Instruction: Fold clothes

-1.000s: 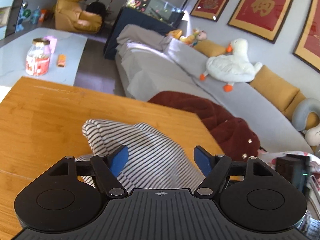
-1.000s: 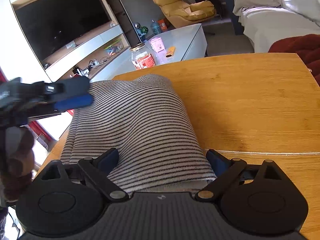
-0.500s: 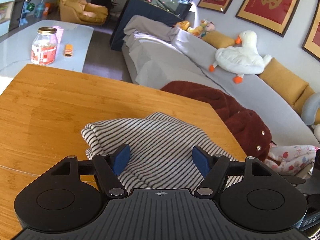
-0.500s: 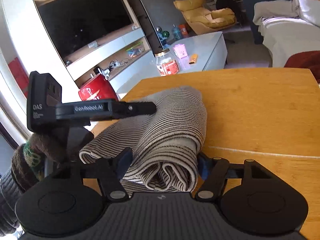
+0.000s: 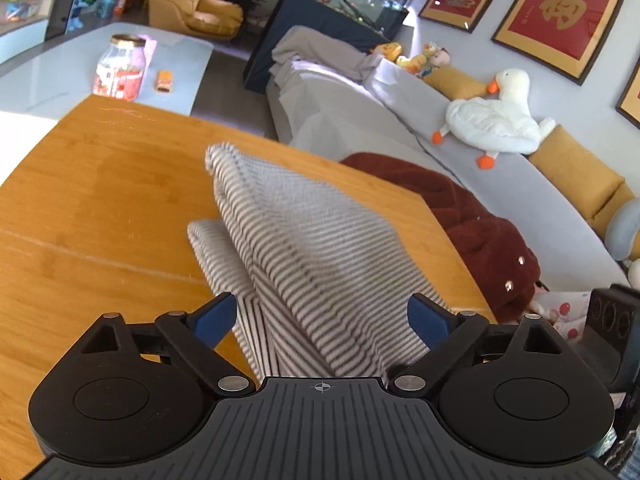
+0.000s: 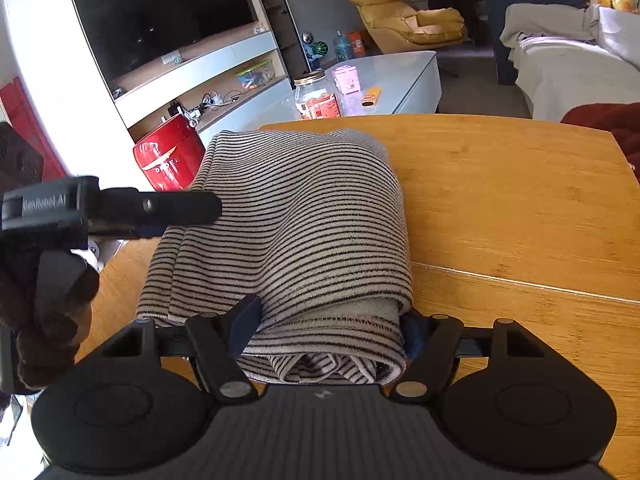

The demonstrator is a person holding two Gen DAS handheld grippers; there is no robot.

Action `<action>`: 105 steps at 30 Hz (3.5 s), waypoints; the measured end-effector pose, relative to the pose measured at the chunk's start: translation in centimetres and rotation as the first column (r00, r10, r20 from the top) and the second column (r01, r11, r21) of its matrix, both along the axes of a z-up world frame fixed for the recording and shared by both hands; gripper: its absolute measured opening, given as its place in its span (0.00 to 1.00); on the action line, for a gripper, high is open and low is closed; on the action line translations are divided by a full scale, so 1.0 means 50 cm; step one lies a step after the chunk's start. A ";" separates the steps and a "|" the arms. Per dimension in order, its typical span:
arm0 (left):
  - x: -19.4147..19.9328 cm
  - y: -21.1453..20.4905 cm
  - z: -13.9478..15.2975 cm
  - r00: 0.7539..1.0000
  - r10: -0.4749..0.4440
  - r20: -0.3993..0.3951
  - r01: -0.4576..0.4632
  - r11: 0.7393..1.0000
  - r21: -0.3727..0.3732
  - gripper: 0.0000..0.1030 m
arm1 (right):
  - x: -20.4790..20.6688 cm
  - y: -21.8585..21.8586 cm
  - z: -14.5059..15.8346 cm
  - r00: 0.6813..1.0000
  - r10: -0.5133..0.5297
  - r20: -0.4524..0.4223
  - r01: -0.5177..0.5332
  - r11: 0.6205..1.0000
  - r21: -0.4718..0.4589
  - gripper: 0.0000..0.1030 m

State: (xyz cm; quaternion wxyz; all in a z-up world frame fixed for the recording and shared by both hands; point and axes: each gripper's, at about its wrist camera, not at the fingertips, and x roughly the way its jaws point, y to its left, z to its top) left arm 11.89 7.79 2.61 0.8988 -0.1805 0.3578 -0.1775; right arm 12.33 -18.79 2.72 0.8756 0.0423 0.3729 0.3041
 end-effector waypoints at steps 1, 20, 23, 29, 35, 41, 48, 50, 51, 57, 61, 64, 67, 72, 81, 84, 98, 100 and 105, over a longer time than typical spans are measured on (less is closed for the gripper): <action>0.001 -0.001 -0.016 1.000 0.000 -0.025 0.000 1.000 0.010 0.91 | 0.004 -0.007 0.002 1.000 0.007 -0.008 -0.006 1.000 0.012 0.69; -0.007 -0.006 -0.050 0.999 -0.048 -0.011 0.048 0.998 0.034 0.80 | 0.286 0.056 0.007 0.967 0.042 -0.253 0.006 0.982 0.188 0.83; -0.010 -0.005 -0.049 0.998 -0.060 -0.003 0.060 0.997 0.052 0.80 | 0.247 0.073 0.061 0.995 0.070 -0.074 -0.058 0.986 0.159 0.68; -0.013 -0.011 -0.050 0.998 -0.065 0.010 0.064 0.995 0.070 0.81 | 0.243 0.081 0.050 1.000 0.018 -0.007 -0.018 1.000 0.000 0.55; -0.020 0.002 -0.028 0.999 -0.052 0.009 0.052 0.997 0.053 0.79 | 0.244 0.066 0.024 1.000 -0.018 -0.009 0.018 0.999 0.029 0.66; -0.029 0.024 0.089 0.981 -0.011 0.193 0.000 0.999 0.053 0.77 | 0.207 0.080 0.041 0.995 -0.032 0.094 0.037 0.998 -0.049 0.68; 0.100 -0.003 0.093 0.983 -0.029 0.179 0.005 0.992 0.129 0.72 | 0.150 0.064 0.060 0.982 -0.059 0.180 0.075 0.994 -0.083 0.77; 0.130 -0.007 0.063 0.992 -0.030 0.125 0.008 0.986 0.167 0.70 | 0.121 0.051 0.074 0.979 -0.063 0.194 0.079 0.994 -0.079 0.77; 0.132 -0.006 0.052 0.992 -0.034 0.118 0.013 0.984 0.180 0.71 | 0.100 0.045 0.083 0.976 -0.049 0.210 0.066 0.995 -0.074 0.77; 0.138 0.006 0.025 0.994 -0.046 0.101 0.026 0.982 0.187 0.72 | 0.006 0.069 0.079 0.974 0.101 0.205 -0.092 0.995 -0.049 0.78; 0.141 0.014 0.015 0.995 -0.047 0.090 0.031 0.984 0.177 0.73 | -0.041 0.121 0.036 0.943 0.146 0.300 -0.088 0.976 -0.198 0.82; 0.141 0.018 0.011 0.995 -0.043 0.088 0.029 0.986 0.163 0.73 | -0.047 0.128 0.036 0.940 0.143 0.311 -0.079 0.974 -0.210 0.83; 0.139 0.019 0.011 0.995 -0.042 0.089 0.027 0.986 0.166 0.73 | -0.045 0.120 0.042 0.946 0.141 0.294 -0.084 0.977 -0.197 0.83; 0.139 0.018 0.013 0.995 -0.037 0.088 0.022 0.986 0.166 0.73 | -0.008 0.066 0.079 0.977 0.103 0.184 -0.100 0.995 -0.022 0.95; 0.139 0.017 0.014 0.995 -0.040 0.088 0.025 0.986 0.162 0.72 | 0.100 -0.034 0.007 0.987 -0.038 -0.157 0.071 0.974 0.215 1.00; 0.139 0.020 0.013 0.995 -0.042 0.087 0.027 0.987 0.160 0.72 | 0.089 -0.018 -0.016 0.984 0.015 -0.180 0.023 0.979 0.205 0.92; 0.018 0.069 0.075 0.994 0.100 0.047 -0.101 0.995 0.007 0.92 | 0.026 0.033 0.012 0.998 0.059 -0.002 -0.059 0.998 0.016 0.68; 0.002 0.047 0.056 0.998 0.067 -0.005 -0.067 0.998 0.006 0.92 | 0.015 0.046 0.016 0.997 0.077 0.028 -0.077 0.997 -0.013 0.68; 0.005 0.007 -0.018 0.994 0.036 -0.108 -0.030 0.998 0.055 0.90 | 0.011 0.028 0.028 0.992 0.125 0.025 -0.126 0.992 0.018 0.72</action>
